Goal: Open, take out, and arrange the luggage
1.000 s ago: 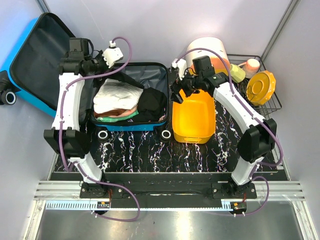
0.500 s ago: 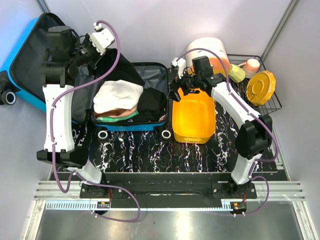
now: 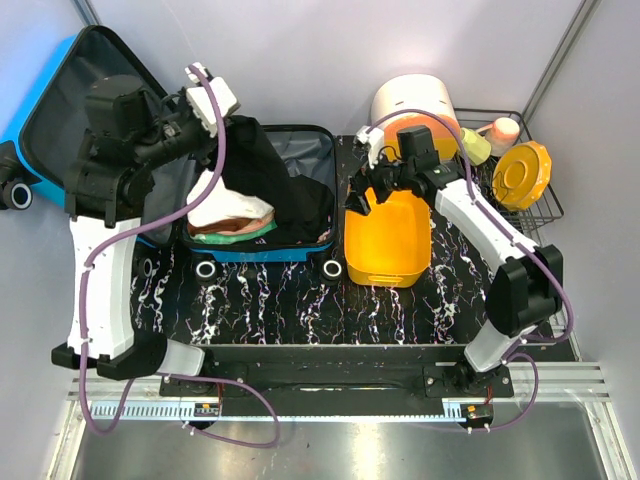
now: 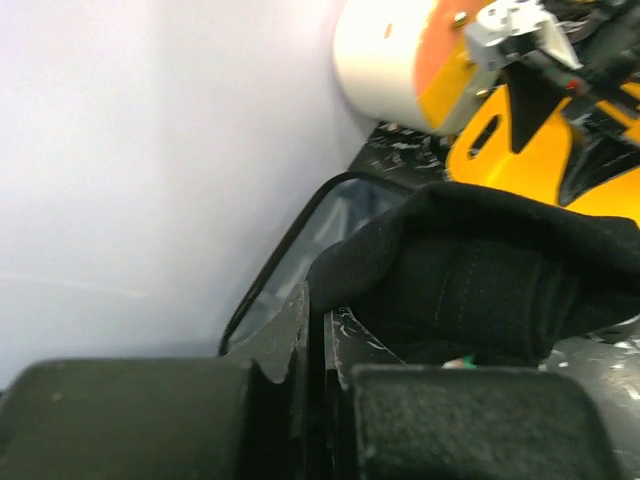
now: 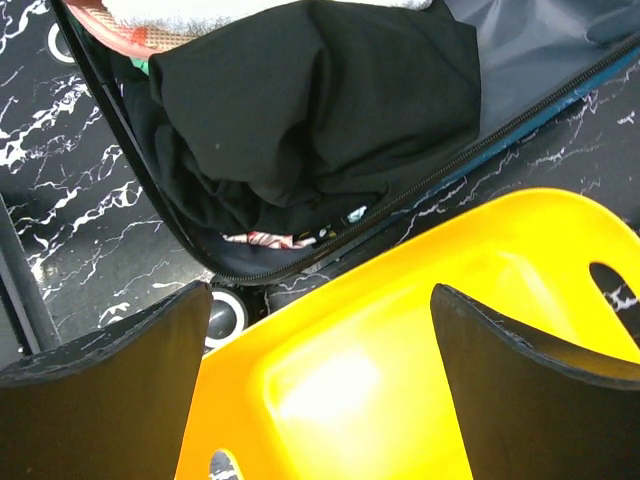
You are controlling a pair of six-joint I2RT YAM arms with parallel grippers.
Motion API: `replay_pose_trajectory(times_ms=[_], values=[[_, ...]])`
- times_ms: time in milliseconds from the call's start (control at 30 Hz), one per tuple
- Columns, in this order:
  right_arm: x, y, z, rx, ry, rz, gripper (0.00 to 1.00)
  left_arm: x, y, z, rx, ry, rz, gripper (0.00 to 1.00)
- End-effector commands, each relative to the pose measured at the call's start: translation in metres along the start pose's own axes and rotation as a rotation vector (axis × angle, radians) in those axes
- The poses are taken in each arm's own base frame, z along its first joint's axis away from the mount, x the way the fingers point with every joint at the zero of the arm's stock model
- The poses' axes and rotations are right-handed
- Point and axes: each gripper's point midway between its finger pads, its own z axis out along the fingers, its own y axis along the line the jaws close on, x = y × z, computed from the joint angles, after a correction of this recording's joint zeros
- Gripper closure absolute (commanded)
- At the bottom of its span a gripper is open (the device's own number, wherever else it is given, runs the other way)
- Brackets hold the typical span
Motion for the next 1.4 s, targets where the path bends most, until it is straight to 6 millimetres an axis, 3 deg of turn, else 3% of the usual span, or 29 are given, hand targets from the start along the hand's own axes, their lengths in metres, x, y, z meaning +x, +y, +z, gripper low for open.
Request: replay_pose_trajectory(times_ms=[0, 67, 167, 200, 300, 467, 600, 733, 800, 1033, 1233, 1367], values=[[-0.017, -0.007, -0.035, 0.084, -0.069, 0.057, 0.0, -0.03, -0.033, 0.022, 0.128, -0.115, -0.085, 1.0], [-0.009, -0.021, -0.053, 0.148, -0.076, 0.124, 0.01, -0.033, -0.053, 0.03, 0.199, -0.125, -0.126, 1.0], [0.006, -0.041, -0.075, 0.245, -0.073, 0.167, 0.0, -0.039, -0.096, 0.042, 0.331, -0.138, -0.141, 1.0], [0.012, -0.056, -0.088, 0.302, -0.075, 0.187, 0.0, -0.04, -0.118, 0.046, 0.396, -0.137, -0.144, 1.0], [0.026, -0.07, -0.11, 0.371, -0.072, 0.221, 0.01, -0.042, -0.152, 0.053, 0.505, -0.15, -0.16, 1.0], [0.047, -0.075, -0.128, 0.439, -0.053, 0.225, 0.0, -0.056, -0.186, 0.058, 0.636, -0.177, -0.197, 1.0], [0.057, -0.072, -0.137, 0.467, -0.046, 0.242, 0.0, -0.073, -0.214, 0.05, 0.733, -0.199, -0.197, 1.0], [0.067, -0.07, -0.141, 0.486, -0.033, 0.244, 0.0, -0.07, -0.241, 0.058, 0.806, -0.151, -0.235, 1.0], [0.076, -0.076, -0.144, 0.523, -0.015, 0.263, 0.0, -0.065, -0.25, 0.069, 0.812, -0.112, -0.257, 1.0], [0.11, -0.101, -0.145, 0.647, 0.093, 0.364, 0.04, -0.026, -0.264, 0.143, 0.76, 0.072, -0.324, 1.0], [0.142, -0.106, -0.117, 0.579, 0.182, 0.467, 0.22, -0.006, -0.263, 0.19, 0.688, 0.095, -0.282, 1.0], [0.158, -0.108, -0.102, 0.546, 0.227, 0.51, 0.35, 0.001, -0.252, 0.218, 0.622, 0.077, -0.248, 1.0]])
